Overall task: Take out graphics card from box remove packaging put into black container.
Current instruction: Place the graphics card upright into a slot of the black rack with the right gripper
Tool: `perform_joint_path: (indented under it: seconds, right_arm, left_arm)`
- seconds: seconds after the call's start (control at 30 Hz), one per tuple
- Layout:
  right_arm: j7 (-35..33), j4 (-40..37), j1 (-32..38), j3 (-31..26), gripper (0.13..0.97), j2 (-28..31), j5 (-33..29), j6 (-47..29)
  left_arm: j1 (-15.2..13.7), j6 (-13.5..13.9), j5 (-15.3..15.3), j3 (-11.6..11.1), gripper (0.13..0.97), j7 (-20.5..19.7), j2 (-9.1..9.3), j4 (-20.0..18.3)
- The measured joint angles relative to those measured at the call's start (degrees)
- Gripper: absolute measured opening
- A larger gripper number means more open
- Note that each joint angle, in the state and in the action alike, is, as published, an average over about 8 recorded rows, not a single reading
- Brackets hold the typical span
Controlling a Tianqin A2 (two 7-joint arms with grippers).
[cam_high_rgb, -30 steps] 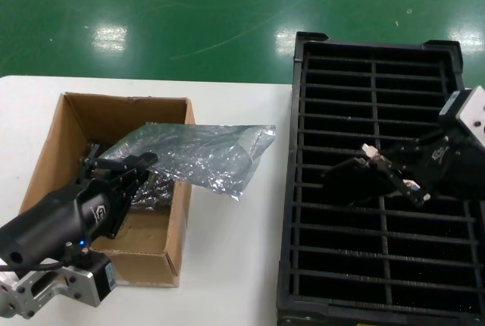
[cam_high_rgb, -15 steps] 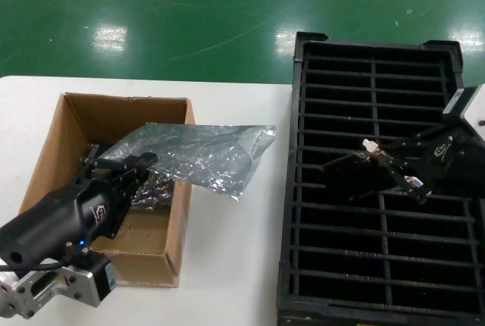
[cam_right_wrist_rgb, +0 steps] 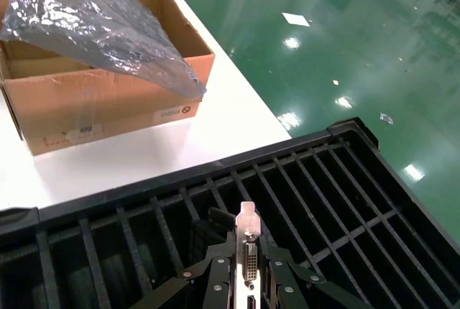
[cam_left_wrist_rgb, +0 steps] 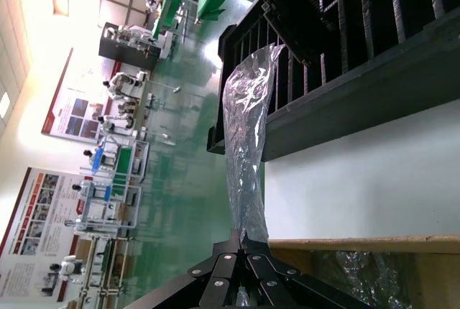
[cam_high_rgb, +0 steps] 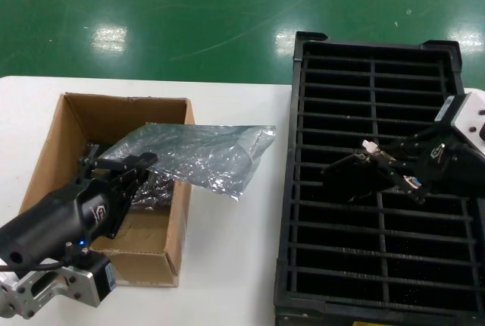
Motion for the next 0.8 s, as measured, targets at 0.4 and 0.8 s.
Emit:
perform_joint_path:
  seconds: [0.4, 0.8]
  right_arm:
    - [-1.47, 1.28, -1.0, 0.74, 0.186, 0.94, 1.02, -0.86]
    - [-4.15, 0.9, -0.6, 0.45, 0.186, 1.67, 2.89, -1.22]
  left_arm:
    - [0.0, 0.0, 0.0, 0.0, 0.139, 0.0, 0.0, 0.0]
    - [0.0, 0.0, 0.0, 0.0, 0.139, 0.0, 0.0, 0.0]
